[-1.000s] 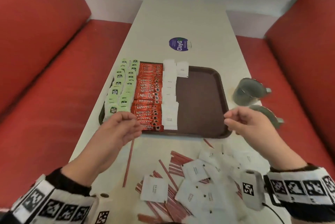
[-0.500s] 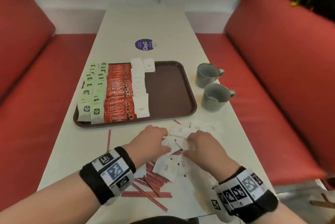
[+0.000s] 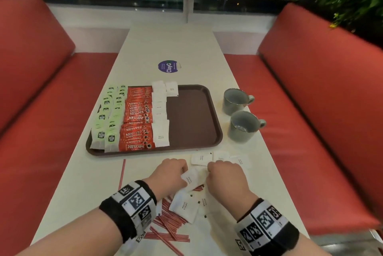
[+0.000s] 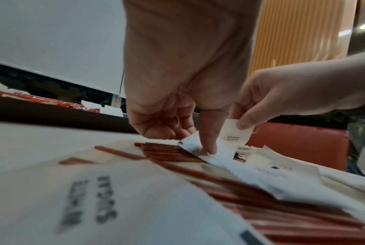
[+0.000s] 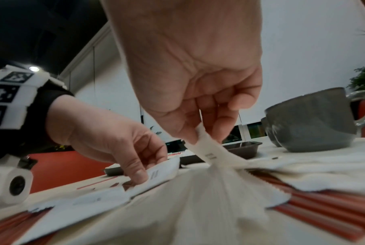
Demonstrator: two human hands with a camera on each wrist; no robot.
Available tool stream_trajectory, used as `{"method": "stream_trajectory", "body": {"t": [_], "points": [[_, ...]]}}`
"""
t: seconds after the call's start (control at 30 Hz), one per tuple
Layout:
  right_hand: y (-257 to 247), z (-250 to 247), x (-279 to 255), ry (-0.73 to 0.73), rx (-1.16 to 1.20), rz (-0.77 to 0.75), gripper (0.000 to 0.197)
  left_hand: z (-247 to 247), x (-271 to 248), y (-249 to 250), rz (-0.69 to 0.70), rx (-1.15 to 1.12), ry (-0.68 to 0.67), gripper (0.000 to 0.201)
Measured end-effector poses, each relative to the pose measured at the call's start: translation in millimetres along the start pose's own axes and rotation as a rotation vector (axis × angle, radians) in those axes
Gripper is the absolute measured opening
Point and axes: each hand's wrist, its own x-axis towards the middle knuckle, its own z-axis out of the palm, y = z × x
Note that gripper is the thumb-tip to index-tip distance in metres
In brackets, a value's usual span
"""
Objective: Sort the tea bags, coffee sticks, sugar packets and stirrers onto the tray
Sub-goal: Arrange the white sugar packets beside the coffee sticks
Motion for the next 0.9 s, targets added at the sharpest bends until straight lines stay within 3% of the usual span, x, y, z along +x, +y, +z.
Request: {"method": "stream_trajectory", "body": {"t": [0.07,0.2,0.3,0.37,0.47,0.57,0.73,0.9], "points": [[8.9,-1.4,-1.9,0.078,0.076,0.016,0.017,-4.1,-1.7,-0.5,-0.013,-0.055,0.006,0.012],[33.0,-2.6,-7.4,0.302,0.377,-0.044,0.015,-21.3,-11.0,-3.9,-0.042,-0.241,0.010,0.018],[42.9,-7.9,-12.1,0.528,0.669,-0.176,0.010,-39.8,-22.4,-4.0,-0.095,-0.610,0.011,0.008],[40.0,-11.3,-16.0,0.655,0.765,-0.271,0.013,-47.0,-30.6,-1.4,-0.109,-0.899,0.041,0.024],[29.8,-9.8,-14.8,0.752,0.784,-0.362,0.015,-49.6,-35.8,7.0,-0.074,-1.129,0.037,0.047],[21.8,-5.7,-6.4,0.752,0.776,-0.406,0.016,-52.1,-37.2,16.4,-0.047,-1.311,-0.068,0.035],[9.6,0.9,5.5,0.653,0.677,-0.507,0.018,-55.7,-36.5,12.9,0.004,-1.706,-0.243,0.035],[2.0,3.6,7.8,0.506,0.630,-0.630,0.021,-46.0,-30.6,5.5,-0.118,-1.563,-0.137,0.030]]}}
